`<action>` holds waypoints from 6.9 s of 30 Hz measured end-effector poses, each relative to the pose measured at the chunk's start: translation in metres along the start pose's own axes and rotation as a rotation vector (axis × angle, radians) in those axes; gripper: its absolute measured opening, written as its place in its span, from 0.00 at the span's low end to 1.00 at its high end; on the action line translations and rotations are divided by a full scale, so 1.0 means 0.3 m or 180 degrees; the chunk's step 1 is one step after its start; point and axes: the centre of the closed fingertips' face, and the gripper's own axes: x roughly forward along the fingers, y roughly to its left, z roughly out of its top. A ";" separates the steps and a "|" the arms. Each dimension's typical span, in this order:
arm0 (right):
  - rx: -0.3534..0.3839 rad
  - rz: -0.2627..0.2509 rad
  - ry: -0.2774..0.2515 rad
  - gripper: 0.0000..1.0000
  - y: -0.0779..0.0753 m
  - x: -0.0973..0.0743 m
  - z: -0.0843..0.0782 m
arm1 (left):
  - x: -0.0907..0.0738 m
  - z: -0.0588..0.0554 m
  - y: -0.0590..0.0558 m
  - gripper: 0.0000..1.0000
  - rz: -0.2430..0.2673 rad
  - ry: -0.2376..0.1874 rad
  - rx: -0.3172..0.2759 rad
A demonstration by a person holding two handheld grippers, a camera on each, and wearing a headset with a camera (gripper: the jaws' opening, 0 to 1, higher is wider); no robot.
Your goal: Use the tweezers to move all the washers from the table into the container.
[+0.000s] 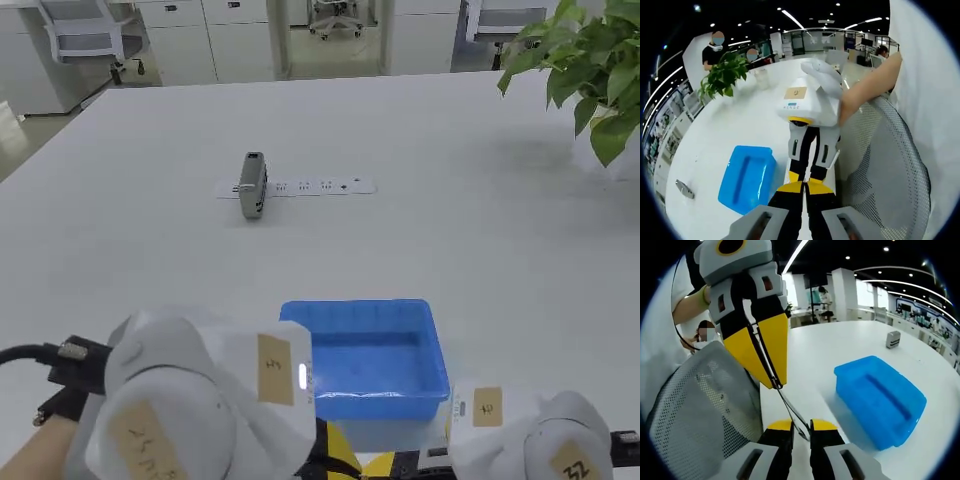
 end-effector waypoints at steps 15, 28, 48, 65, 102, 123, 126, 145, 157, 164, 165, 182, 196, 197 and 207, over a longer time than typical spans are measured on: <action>-0.0015 0.0035 0.0029 0.10 0.017 0.000 -0.002 | -0.004 0.000 -0.011 0.00 -0.0037 0.0035 0.0000; -0.0032 0.0120 -0.0187 0.11 0.030 -0.005 0.047 | 0.004 0.007 -0.009 0.00 -0.0074 0.0018 -0.0024; -0.0067 0.0127 -0.0150 0.09 0.026 0.001 0.042 | 0.007 0.007 -0.009 0.00 -0.0123 0.0002 -0.0083; -0.0056 0.0131 -0.0161 0.08 0.024 0.004 0.044 | 0.008 0.002 -0.005 0.00 -0.0130 0.0008 -0.0110; 0.0715 0.0004 -0.0439 0.03 -0.060 -0.027 0.050 | -0.185 -0.212 0.167 0.84 0.1977 -0.1245 -0.1972; 0.1306 -0.0204 -0.0873 0.03 -0.160 -0.143 0.050 | -0.335 -0.215 0.201 0.99 0.2527 -0.2050 -0.2045; 0.1353 -0.0224 -0.0949 0.03 -0.169 -0.151 0.060 | -0.333 -0.208 0.197 0.99 0.2496 -0.2099 -0.2053; 0.1679 -0.0464 -0.1371 0.03 -0.241 -0.218 0.081 | -0.323 -0.255 0.205 0.97 0.2600 -0.1878 -0.2148; 0.1742 -0.0453 -0.1463 0.03 -0.239 -0.215 0.103 | -0.305 -0.261 0.198 0.97 0.2506 -0.1822 -0.2159; 0.1811 -0.0552 -0.1606 0.03 -0.265 -0.249 0.107 | -0.301 -0.263 0.196 0.96 0.2490 -0.1798 -0.2153; 0.1823 -0.0574 -0.1628 0.03 -0.269 -0.254 0.108 | -0.302 -0.264 0.196 0.96 0.2496 -0.1793 -0.2150; 0.1803 -0.0684 -0.1796 0.03 -0.301 -0.280 0.125 | -0.295 -0.262 0.191 0.96 0.2431 -0.1817 -0.2199; 0.1861 -0.0715 -0.1834 0.03 -0.310 -0.290 0.125 | -0.286 -0.261 0.187 0.96 0.2395 -0.1777 -0.2178; 0.1863 -0.0712 -0.1837 0.03 -0.309 -0.290 0.125 | -0.287 -0.262 0.187 0.96 0.2397 -0.1775 -0.2184; 0.1808 -0.0766 -0.1836 0.03 -0.308 -0.295 0.126 | -0.294 -0.250 0.185 0.96 0.2400 -0.1829 -0.2131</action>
